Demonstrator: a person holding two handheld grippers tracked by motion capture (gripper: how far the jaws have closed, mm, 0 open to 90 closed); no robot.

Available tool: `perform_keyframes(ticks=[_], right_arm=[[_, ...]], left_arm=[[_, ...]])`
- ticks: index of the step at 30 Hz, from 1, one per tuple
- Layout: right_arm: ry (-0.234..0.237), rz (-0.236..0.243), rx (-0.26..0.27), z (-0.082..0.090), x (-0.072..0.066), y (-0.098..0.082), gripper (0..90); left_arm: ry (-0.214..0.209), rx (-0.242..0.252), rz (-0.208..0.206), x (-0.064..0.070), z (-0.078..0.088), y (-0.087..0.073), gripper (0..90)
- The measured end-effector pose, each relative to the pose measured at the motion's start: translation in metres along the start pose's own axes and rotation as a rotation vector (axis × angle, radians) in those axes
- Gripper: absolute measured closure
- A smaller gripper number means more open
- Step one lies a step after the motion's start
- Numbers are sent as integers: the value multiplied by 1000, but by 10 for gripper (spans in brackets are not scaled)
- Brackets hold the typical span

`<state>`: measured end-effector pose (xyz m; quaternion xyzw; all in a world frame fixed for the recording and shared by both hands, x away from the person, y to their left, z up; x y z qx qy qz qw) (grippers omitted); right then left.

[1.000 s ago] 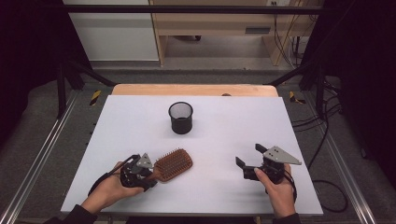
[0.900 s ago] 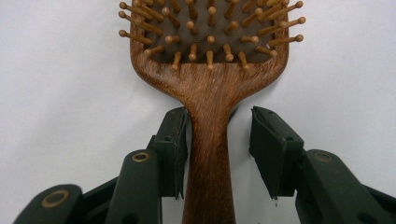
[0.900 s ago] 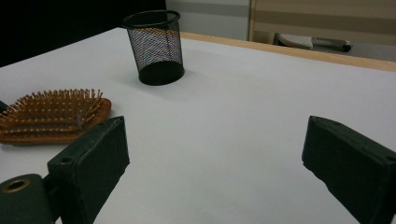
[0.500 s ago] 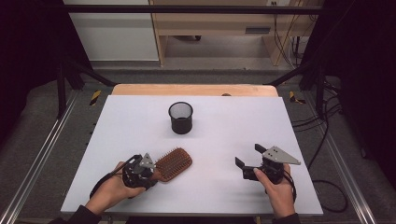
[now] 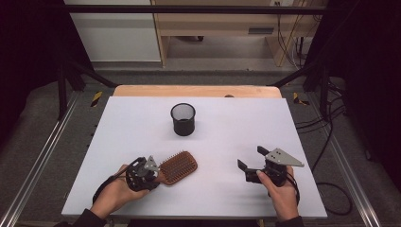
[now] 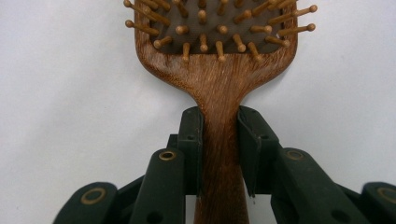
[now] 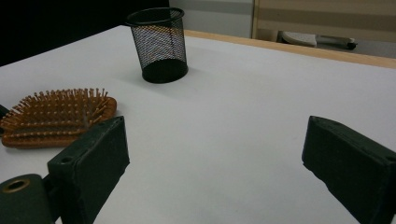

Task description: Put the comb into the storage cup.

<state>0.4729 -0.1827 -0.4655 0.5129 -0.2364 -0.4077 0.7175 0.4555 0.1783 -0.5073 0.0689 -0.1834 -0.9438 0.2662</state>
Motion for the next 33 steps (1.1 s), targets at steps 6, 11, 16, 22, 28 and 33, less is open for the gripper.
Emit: perform_keyframes(ticks=[6,11,16,22,28,33], right_arm=[[8,3,-4,0,-1,0,71],[11,1,-4,-1,-1,0,70],[14,1,-4,-1,-2,0,70],[16,0,-2,0,-2,0,70],[16,1,-1,0,-2,0,70],[17,2,-1,0,-2,0,69]], left_arm=[[-7,9,0,0,0,0,722],[1,16,-5,0,1,-1,723],[0,17,-12,0,1,0,724],[-11,28,1,-1,1,0,724],[-7,57,-8,-1,0,1,724],[-10,90,3,-2,-1,3,724]])
Point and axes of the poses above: each handheld gripper's, and its own axes: z roughly backward along the jaws, y roughly out of its top, x roughly to its right, the point moved 6 cm from there along -z, roughly forward along the jaws, and after that the axes turned 2 degrees about -x, right-handed, at the moved point
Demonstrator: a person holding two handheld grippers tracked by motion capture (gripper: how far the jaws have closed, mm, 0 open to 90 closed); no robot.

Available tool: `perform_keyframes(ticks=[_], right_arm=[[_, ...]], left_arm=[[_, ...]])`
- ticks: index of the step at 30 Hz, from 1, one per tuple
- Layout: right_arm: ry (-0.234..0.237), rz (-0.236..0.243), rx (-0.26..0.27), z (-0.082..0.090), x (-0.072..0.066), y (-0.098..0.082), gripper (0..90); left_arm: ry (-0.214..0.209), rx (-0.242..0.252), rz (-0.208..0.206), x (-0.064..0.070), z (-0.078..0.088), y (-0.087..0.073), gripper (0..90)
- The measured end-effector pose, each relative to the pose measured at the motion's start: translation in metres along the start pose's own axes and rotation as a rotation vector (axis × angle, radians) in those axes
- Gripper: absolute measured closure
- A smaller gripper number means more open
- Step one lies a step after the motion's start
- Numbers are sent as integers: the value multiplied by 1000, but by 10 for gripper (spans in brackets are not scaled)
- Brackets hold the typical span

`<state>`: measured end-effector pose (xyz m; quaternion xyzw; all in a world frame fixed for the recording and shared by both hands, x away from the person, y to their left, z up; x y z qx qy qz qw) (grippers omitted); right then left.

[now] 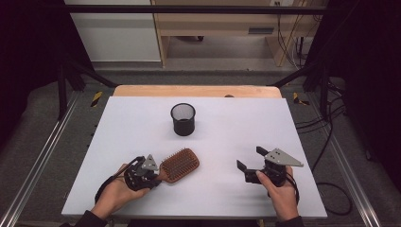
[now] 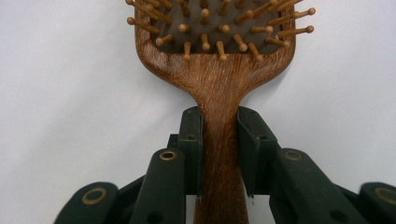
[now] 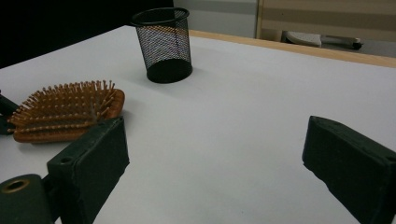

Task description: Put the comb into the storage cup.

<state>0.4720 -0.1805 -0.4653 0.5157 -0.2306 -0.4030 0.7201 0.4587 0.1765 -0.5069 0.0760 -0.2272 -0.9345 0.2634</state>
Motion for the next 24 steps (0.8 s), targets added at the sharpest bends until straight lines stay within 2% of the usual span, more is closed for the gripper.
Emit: perform_keyframes(ticks=[8,10,11,14,16,21,24], right_arm=[[3,3,-3,-1,-1,0,69],[6,8,-5,-2,-2,-1,68],[6,8,-5,-2,-2,-1,68],[18,2,-8,-4,-6,-1,67],[21,-2,-7,-5,-7,-1,67],[52,-19,-15,-12,-16,-2,62],[90,-32,-25,-20,-30,-2,60]], left_arm=[[6,104,31,-5,4,11,724],[5,144,46,-7,6,17,724],[5,144,46,-7,6,17,724],[-2,206,64,-9,8,25,724],[0,223,65,-9,8,28,724],[2,297,79,-12,9,38,724],[-1,328,85,-14,9,43,724]])
Point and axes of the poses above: each handheld gripper's, and its own axes: z roughly backward along the jaws, y roughly out of its top, x roughly to its right, the point moved 6 cm from there along -z, roughly forward along the jaws, and after that the axes turned 2 degrees about -x, right-handed, at the moved point
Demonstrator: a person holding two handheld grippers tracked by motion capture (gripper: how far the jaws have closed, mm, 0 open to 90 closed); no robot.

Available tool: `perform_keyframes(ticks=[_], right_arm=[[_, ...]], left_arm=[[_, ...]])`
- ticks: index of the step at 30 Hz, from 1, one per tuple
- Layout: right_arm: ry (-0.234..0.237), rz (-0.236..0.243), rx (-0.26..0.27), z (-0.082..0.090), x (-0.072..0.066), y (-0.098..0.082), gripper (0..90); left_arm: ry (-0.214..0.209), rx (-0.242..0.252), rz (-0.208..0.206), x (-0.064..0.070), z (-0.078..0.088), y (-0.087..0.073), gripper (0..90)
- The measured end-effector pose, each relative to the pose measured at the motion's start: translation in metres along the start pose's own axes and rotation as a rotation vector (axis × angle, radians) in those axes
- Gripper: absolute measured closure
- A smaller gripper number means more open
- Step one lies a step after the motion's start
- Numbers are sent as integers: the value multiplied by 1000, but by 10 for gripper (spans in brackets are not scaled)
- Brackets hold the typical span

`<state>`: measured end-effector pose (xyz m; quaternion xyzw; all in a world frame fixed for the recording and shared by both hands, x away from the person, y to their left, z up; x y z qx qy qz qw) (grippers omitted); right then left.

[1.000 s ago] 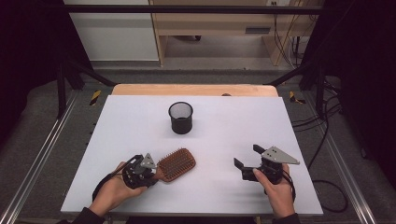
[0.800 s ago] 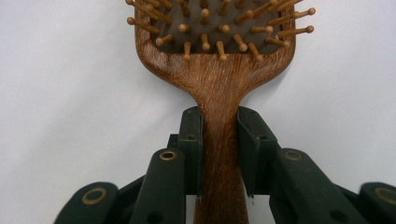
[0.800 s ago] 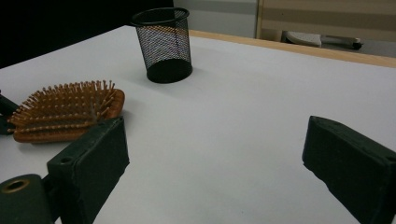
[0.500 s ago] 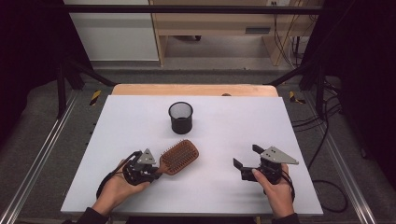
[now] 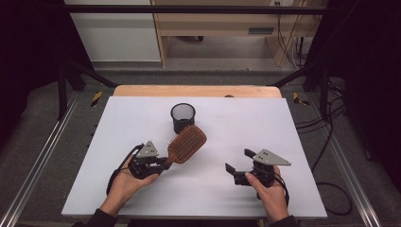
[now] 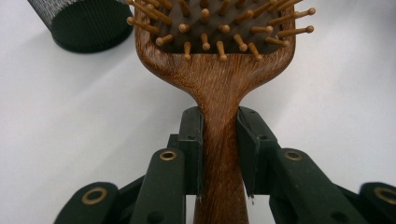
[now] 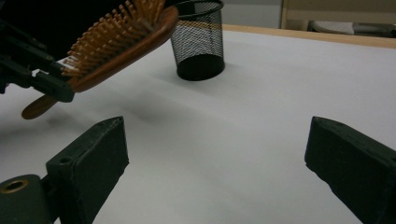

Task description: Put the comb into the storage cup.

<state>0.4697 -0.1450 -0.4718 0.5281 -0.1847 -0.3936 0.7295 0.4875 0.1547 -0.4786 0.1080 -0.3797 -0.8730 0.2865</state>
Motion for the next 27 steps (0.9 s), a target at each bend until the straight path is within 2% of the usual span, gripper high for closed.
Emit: perform_keyframes(ticks=[2,3,4,6,7,10,13,14,15,17,19,21,22,27], right_arm=[[7,-5,-2,-2,-2,0,60],[39,-31,-3,-8,-10,-1,59],[39,-31,-3,-8,-10,-1,59],[67,-51,-3,-14,-17,-1,58],[95,-68,-4,-21,-25,0,58],[121,-87,-6,-28,-32,2,58],[166,-118,-7,-43,-46,6,55],[166,-118,-7,-43,-46,6,55],[194,-135,1,-49,-54,11,52],[204,-140,2,-52,-57,12,52],[237,-155,4,-61,-69,17,51],[241,-152,5,-63,-71,18,51],[250,-150,2,-68,-77,21,51],[258,-154,0,-73,-81,24,50]], left_arm=[[-7,16,9,1,-1,1,724],[-6,29,13,2,-1,1,724],[-6,29,13,2,-1,1,724],[4,38,-1,4,0,3,724],[5,60,-4,5,2,6,724],[0,76,-12,6,3,7,724],[3,88,-48,9,3,6,724],[2,91,-51,10,3,6,724],[0,99,-53,11,3,6,724],[-1,106,-55,12,5,7,724],[6,128,-54,12,8,9,724],[10,135,-57,12,9,9,724],[8,139,-56,12,10,9,724],[21,154,-61,13,11,10,724]])
Point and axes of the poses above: each handheld gripper's, and its own axes: z roughly backward along the jaws, y roughly out of its top, x roughly to its right, the point moved 6 cm from there along -z, roughly forward along the jaws, and after that the axes turned 2 degrees about -x, right-handed, at the moved point
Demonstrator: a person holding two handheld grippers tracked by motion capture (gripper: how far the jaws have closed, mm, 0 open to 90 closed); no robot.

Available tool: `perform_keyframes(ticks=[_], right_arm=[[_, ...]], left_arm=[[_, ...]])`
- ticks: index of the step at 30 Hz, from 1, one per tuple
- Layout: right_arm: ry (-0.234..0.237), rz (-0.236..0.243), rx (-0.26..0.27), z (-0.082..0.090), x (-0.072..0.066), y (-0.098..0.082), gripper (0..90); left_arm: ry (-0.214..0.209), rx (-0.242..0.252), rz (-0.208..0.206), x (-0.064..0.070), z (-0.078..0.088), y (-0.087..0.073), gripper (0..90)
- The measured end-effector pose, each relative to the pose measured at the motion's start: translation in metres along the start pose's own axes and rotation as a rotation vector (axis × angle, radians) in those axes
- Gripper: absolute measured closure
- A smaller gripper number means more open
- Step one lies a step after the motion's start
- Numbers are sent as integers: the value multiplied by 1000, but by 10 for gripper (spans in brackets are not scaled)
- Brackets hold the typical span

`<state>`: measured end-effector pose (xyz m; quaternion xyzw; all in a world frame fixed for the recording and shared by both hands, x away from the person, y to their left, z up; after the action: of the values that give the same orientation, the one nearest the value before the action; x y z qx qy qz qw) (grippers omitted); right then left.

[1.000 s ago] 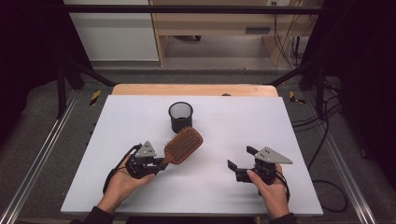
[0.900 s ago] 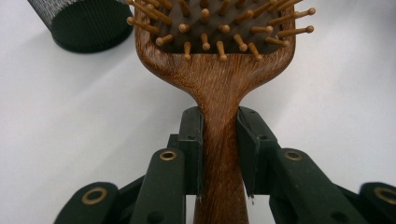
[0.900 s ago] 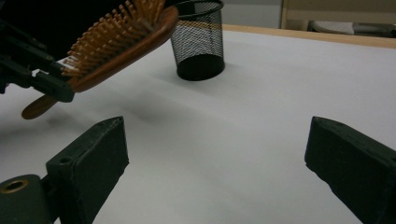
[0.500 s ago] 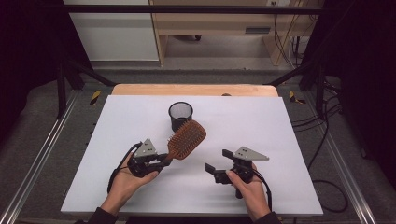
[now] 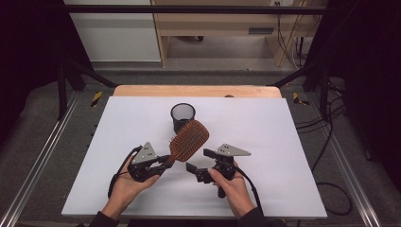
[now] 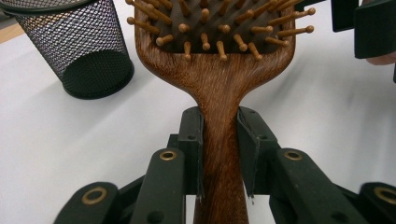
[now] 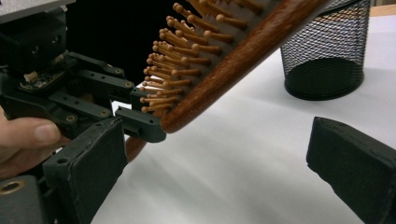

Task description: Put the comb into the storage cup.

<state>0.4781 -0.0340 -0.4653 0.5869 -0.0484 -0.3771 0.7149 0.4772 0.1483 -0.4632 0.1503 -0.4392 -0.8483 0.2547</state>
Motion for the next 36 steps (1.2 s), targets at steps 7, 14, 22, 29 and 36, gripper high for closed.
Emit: perform_keyframes(ticks=[7,14,22,29,36], right_arm=[[4,-7,8,-4,-3,5,49],[9,-4,3,-6,-5,9,50],[16,-7,8,-10,-7,15,55],[23,-15,13,-14,-9,23,79],[27,-36,24,-17,-10,32,166]], left_arm=[[6,18,-4,2,0,2,724],[2,25,-12,4,-1,3,724],[-1,29,-16,7,-2,3,724],[1,30,-27,9,-3,4,723],[7,31,-38,11,-4,4,723]])
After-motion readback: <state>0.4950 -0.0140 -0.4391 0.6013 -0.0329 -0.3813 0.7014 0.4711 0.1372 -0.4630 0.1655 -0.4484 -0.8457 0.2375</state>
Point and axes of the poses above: each handheld gripper's, and its own axes: z roughly backward along the jaws, y roughly out of its top, x roughly to its right, the point moved 6 cm from there along -z, roughly forward along the jaws, and after that the axes turned 2 degrees about -x, right-handed, at the moved point
